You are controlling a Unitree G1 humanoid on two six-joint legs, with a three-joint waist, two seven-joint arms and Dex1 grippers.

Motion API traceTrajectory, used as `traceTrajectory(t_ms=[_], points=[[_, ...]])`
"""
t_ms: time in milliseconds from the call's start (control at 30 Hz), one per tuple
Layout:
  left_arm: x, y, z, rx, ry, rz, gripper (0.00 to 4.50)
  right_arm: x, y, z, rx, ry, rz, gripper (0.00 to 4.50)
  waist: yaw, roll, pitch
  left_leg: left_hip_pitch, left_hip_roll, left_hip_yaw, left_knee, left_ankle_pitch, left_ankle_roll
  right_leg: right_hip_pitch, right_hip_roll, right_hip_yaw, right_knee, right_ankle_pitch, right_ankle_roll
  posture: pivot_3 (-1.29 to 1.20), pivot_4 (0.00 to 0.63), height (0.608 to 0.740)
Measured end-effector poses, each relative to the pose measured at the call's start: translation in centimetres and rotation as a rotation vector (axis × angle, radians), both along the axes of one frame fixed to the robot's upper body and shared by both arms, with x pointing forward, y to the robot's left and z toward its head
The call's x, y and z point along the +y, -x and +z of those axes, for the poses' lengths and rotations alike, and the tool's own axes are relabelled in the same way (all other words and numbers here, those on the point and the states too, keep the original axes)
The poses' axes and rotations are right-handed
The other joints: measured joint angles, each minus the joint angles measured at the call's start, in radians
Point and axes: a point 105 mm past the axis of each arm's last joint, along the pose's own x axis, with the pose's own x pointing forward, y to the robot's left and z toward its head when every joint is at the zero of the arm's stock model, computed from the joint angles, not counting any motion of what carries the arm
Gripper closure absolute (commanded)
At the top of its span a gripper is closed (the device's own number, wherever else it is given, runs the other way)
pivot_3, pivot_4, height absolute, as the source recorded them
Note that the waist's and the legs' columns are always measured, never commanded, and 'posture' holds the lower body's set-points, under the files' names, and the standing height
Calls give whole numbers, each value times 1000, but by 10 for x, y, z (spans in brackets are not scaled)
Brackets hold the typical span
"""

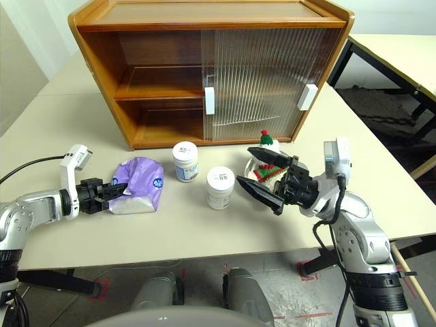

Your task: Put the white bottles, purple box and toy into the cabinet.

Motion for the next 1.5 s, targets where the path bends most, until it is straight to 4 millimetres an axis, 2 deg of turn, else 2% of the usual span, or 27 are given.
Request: traceTrajectory(t_ms=[33, 100, 233, 300, 433, 567, 633, 900, 1000, 1167, 1300, 1500], points=[[-1, -1, 3, -14, 32, 12, 4333, 0, 0, 0, 0, 1, 0, 0, 0, 0, 0, 0, 0, 0, 0, 0, 0, 0, 0, 0, 0, 0, 0, 94, 0, 740], [-4, -5, 13, -39, 91, 24, 4338, 0, 0, 0, 0, 1, 1, 0, 1, -1, 0, 0, 0, 0, 0, 0, 0, 0, 0, 0, 0, 0, 0, 98, 0, 740], [-10, -17, 58, -164, 213, 27, 4338, 1, 0, 0, 0, 2, 5, 0, 2, -2, 1, -1, 0, -1, 1, 0, 0, 0, 0, -1, 0, 0, 0, 99, 0, 740], [-15, -19, 73, -201, 258, 14, 4338, 1, 0, 0, 0, 3, 7, 0, 2, -2, 1, -1, 0, -1, 0, 0, 0, 0, 0, -1, 0, 0, 0, 98, 0, 740], [-30, -23, 89, -222, 329, -5, 4338, 1, 1, 0, -1, 4, 11, 0, 1, -2, 1, -1, 0, -2, 0, 0, 0, 0, 1, -1, 0, 0, 0, 97, 0, 740], [-41, -34, 129, -345, 468, -1, 4338, 2, 1, 0, -4, 0, 13, 0, 2, -4, 2, 0, -1, -3, 1, 0, -1, 1, 1, -1, 1, 0, 0, 91, 0, 740], [-45, -40, 141, -380, 473, 12, 4338, 3, 2, 2, -10, -8, 18, 0, 2, -4, 2, 0, -1, -3, 1, 0, -1, 2, 2, -1, 1, 0, 0, 88, 0, 740], [-75, -60, 153, -392, 432, 63, 4338, 10, 5, 13, -67, -66, 10, 0, -1, -4, 2, 0, -5, -3, 1, 0, -1, 3, 3, 0, 1, 1, 2, 85, 0, 740], [-75, -66, 155, -401, 430, 130, 4338, 13, 6, 16, -91, -89, -4, 0, 0, -4, 2, 0, -4, -4, 1, 0, -1, 3, 3, 0, 1, 1, 2, 80, 0, 740], [-64, -79, 171, -448, 442, 293, 4338, 14, 5, 18, -141, -89, -46, 0, 2, -4, 2, -1, -6, -5, 1, 0, -1, 3, 3, 0, 1, 2, 2, 83, 0, 740], [-63, -82, 169, -438, 410, 333, 4338, 12, 3, 25, -228, -69, -88, 0, 3, -4, 2, -1, -8, -6, 1, 0, -1, 3, 3, 0, 1, 2, 3, 85, 0, 740], [-69, -89, 170, -446, 381, 366, 4338, 15, 4, 22, -257, -64, -110, 0, 7, -4, 2, -1, -9, -7, 1, 0, -1, 3, 2, 0, 1, 2, 2, 84, 0, 740]])
